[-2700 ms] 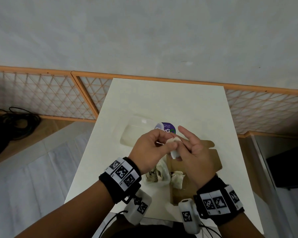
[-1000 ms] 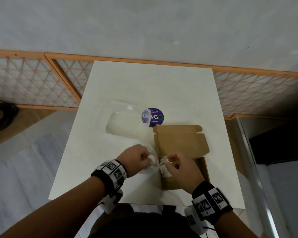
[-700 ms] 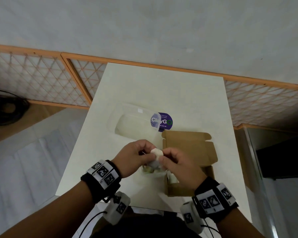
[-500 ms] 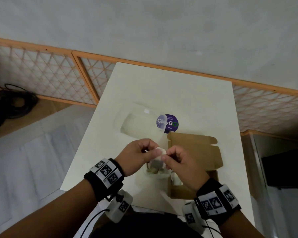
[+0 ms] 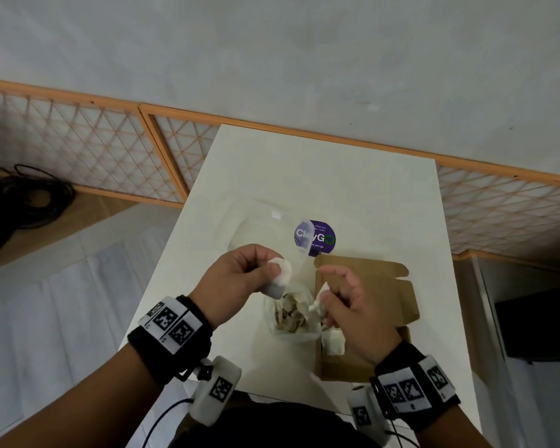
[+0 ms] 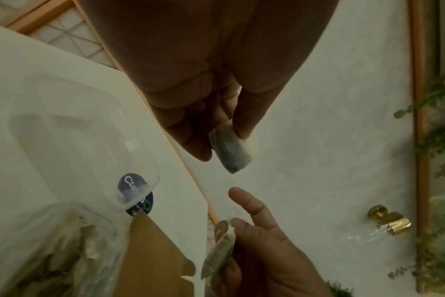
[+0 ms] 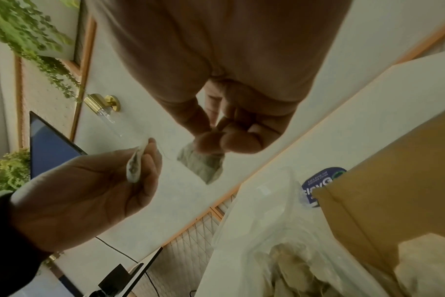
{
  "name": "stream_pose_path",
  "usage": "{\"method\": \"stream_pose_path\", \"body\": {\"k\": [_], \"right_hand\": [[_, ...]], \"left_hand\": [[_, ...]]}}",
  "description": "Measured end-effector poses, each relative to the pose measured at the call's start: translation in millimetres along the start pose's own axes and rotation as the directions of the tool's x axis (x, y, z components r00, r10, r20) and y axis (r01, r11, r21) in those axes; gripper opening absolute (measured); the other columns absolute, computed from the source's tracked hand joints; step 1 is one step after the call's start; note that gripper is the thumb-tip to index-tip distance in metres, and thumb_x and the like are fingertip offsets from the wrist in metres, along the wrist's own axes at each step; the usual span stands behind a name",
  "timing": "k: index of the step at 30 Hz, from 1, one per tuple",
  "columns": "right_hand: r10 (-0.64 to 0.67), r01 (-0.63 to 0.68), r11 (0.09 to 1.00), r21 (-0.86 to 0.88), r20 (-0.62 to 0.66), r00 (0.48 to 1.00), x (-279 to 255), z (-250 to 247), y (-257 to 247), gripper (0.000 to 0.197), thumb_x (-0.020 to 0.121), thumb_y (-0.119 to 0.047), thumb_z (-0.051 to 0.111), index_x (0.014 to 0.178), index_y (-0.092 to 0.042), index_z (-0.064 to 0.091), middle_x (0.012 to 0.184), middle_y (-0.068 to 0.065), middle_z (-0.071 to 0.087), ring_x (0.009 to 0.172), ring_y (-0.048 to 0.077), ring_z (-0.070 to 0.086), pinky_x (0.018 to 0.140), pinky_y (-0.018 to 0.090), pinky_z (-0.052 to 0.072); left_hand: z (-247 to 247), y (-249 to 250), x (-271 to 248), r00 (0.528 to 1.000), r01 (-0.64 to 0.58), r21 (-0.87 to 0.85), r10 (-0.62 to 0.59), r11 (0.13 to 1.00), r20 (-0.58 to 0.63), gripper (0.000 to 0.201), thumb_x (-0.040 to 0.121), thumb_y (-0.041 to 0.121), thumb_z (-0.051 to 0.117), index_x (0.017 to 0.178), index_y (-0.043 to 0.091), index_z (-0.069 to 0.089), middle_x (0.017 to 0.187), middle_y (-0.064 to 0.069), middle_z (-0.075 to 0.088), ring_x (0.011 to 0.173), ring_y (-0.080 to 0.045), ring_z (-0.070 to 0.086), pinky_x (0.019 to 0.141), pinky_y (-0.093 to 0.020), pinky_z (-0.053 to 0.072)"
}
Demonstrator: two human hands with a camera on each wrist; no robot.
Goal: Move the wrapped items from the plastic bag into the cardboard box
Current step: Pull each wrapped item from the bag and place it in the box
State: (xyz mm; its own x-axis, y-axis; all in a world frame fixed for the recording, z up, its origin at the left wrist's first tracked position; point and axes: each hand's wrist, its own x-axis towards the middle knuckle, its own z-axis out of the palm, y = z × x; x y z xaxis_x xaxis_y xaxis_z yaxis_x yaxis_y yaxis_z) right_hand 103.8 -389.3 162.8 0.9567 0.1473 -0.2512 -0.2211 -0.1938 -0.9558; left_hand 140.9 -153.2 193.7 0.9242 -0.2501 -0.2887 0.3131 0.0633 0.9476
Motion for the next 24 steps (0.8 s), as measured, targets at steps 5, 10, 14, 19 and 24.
{"method": "stream_pose_path", "body": {"k": [5,10,14,19,24], "right_hand": [[-0.205,0.187,0.97,-0.158,-0.11,0.972,-6,-3,-34,0.03,0.108,-0.01,0.047,0.11,-0.028,0.071,0.074,0.009,0.062,0.064,0.026,0.056,0.061,0.033,0.051],[-0.41,0.381,0.888,-0.256,-0.069,0.909,-5,-2,-61,0.028,0.103,-0.021,0.061,0.129,-0.028,0.066,0.094,0.002,0.07,0.079,0.018,0.065,0.072,0.032,0.054],[-0.488,0.442,0.838,-0.321,-0.076,0.87,-2,1,-66,0.024,0.1,-0.017,0.065,0.12,-0.028,0.073,0.081,0.0,0.06,0.074,0.024,0.06,0.07,0.044,0.052],[-0.411,0.38,0.903,-0.201,-0.14,0.901,-7,3,-69,0.018,0.103,-0.028,0.059,0.107,-0.021,0.074,0.09,-0.001,0.073,0.083,0.02,0.068,0.073,0.04,0.055],[-0.453,0.409,0.867,-0.285,-0.11,0.885,-8,5,-69,0.005,0.097,-0.018,0.071,0.096,-0.021,0.075,0.083,-0.001,0.069,0.074,0.018,0.063,0.066,0.032,0.051]], "left_hand": [[7,17,-8,0.993,0.037,-0.115,-0.024,0.993,0.115,0.021,0.092,0.013,0.067,0.108,-0.001,0.07,0.087,-0.015,0.073,0.073,-0.026,0.069,0.074,-0.032,0.058],[19,26,-9,0.983,0.019,-0.111,0.001,0.994,0.183,0.02,0.093,0.014,0.066,0.107,0.0,0.068,0.09,-0.018,0.069,0.073,-0.024,0.067,0.073,-0.032,0.058],[25,28,-9,0.987,-0.038,-0.049,0.046,0.998,0.154,0.017,0.093,0.015,0.067,0.101,0.0,0.067,0.086,-0.021,0.065,0.072,-0.025,0.067,0.073,-0.036,0.059],[28,25,-11,0.985,-0.167,0.114,0.161,0.979,0.06,0.011,0.098,0.015,0.067,0.098,0.004,0.068,0.087,-0.018,0.072,0.078,-0.031,0.072,0.082,-0.05,0.059],[31,28,-15,0.978,-0.206,0.116,0.203,0.972,0.037,0.017,0.097,0.008,0.068,0.111,0.006,0.059,0.087,-0.022,0.064,0.078,-0.03,0.074,0.08,-0.045,0.062]]}}
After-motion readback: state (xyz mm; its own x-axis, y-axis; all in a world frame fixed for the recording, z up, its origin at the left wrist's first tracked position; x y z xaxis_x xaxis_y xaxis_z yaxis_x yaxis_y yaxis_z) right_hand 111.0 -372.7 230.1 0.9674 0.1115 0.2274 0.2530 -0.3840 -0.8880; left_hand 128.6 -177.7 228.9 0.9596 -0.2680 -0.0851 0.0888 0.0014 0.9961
